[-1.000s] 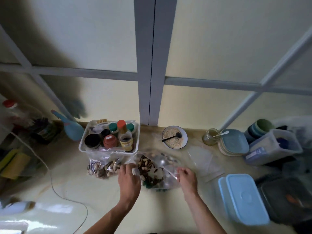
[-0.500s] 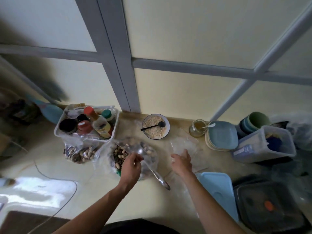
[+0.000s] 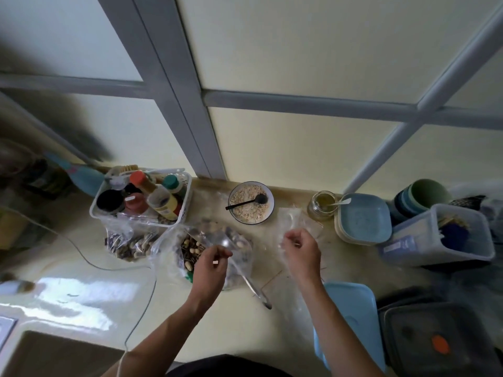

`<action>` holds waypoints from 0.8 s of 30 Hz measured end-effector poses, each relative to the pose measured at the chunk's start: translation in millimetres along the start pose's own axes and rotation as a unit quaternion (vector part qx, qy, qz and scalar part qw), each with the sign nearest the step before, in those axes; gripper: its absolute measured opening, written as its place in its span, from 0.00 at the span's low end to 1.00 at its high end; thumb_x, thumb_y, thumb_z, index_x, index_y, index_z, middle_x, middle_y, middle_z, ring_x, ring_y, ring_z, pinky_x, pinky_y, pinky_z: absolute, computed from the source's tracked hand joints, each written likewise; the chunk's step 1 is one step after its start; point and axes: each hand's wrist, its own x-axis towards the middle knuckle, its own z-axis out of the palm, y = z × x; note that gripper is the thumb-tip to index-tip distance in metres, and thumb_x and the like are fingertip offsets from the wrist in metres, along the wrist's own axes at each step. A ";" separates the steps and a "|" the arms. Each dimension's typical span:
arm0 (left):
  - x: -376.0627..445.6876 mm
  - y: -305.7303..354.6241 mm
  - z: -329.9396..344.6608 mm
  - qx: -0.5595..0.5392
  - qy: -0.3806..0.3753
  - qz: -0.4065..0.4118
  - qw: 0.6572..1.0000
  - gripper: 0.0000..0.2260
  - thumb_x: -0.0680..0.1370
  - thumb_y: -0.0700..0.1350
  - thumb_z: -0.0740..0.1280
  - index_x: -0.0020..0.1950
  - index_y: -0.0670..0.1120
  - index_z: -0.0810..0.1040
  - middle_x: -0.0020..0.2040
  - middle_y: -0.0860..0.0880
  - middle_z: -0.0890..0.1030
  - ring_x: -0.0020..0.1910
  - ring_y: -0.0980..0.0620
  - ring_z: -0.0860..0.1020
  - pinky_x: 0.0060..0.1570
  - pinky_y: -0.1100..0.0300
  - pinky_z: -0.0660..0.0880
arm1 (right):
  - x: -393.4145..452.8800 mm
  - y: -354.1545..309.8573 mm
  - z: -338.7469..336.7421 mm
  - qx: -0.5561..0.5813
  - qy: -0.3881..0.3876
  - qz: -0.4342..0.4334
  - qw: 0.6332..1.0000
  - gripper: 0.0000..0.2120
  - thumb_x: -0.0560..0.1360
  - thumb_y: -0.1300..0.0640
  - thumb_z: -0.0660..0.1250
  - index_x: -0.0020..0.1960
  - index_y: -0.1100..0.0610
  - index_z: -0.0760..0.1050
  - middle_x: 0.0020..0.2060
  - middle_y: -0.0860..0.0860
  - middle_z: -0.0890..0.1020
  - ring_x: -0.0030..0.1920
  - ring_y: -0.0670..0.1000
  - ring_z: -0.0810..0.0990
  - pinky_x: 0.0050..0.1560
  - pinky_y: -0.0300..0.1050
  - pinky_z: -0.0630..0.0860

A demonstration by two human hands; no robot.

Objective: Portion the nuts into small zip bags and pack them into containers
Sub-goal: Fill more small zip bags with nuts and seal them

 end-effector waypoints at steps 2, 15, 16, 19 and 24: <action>-5.3 12.5 -1.6 -0.061 -0.081 -0.034 0.994 0.08 0.80 0.47 0.63 0.51 0.50 0.82 0.49 0.51 0.84 0.51 0.51 0.81 0.53 0.52 0.78 | -18.1 -5.8 3.1 0.182 -0.058 0.073 0.979 0.05 0.78 0.68 0.66 0.50 0.60 0.78 0.46 0.56 0.87 0.48 0.55 0.87 0.41 0.39 0.80; -31.1 7.8 -65.4 -0.283 -0.277 -0.323 0.860 0.07 0.76 0.37 0.71 0.53 0.39 0.80 0.44 0.42 0.81 0.43 0.44 0.82 0.47 0.53 0.80 | -95.5 22.2 42.6 0.354 0.033 0.085 0.931 0.05 0.81 0.70 0.63 0.54 0.63 0.76 0.54 0.58 0.83 0.51 0.55 0.87 0.47 0.42 0.84; -34.7 6.9 -72.0 -0.301 -0.287 -0.317 0.852 0.07 0.76 0.37 0.71 0.53 0.40 0.80 0.44 0.41 0.81 0.44 0.44 0.81 0.48 0.53 0.80 | -100.6 23.3 44.9 0.320 0.046 0.078 0.943 0.05 0.81 0.69 0.64 0.53 0.62 0.76 0.53 0.56 0.84 0.50 0.54 0.87 0.45 0.43 0.83; -41.9 3.3 -88.4 -0.333 -0.284 -0.279 0.854 0.07 0.74 0.37 0.73 0.51 0.39 0.82 0.44 0.38 0.80 0.43 0.44 0.80 0.48 0.55 0.80 | -110.1 38.6 59.9 0.160 0.082 0.054 0.982 0.06 0.78 0.66 0.69 0.49 0.56 0.80 0.47 0.54 0.85 0.49 0.56 0.84 0.46 0.46 0.77; -39.3 -0.3 -111.4 -0.302 -0.261 -0.178 0.899 0.09 0.73 0.42 0.77 0.46 0.39 0.81 0.39 0.36 0.80 0.37 0.47 0.78 0.43 0.56 0.78 | -125.2 47.2 80.6 -0.110 0.188 -0.091 0.972 0.06 0.67 0.61 0.68 0.39 0.52 0.81 0.39 0.56 0.83 0.46 0.61 0.82 0.45 0.42 0.73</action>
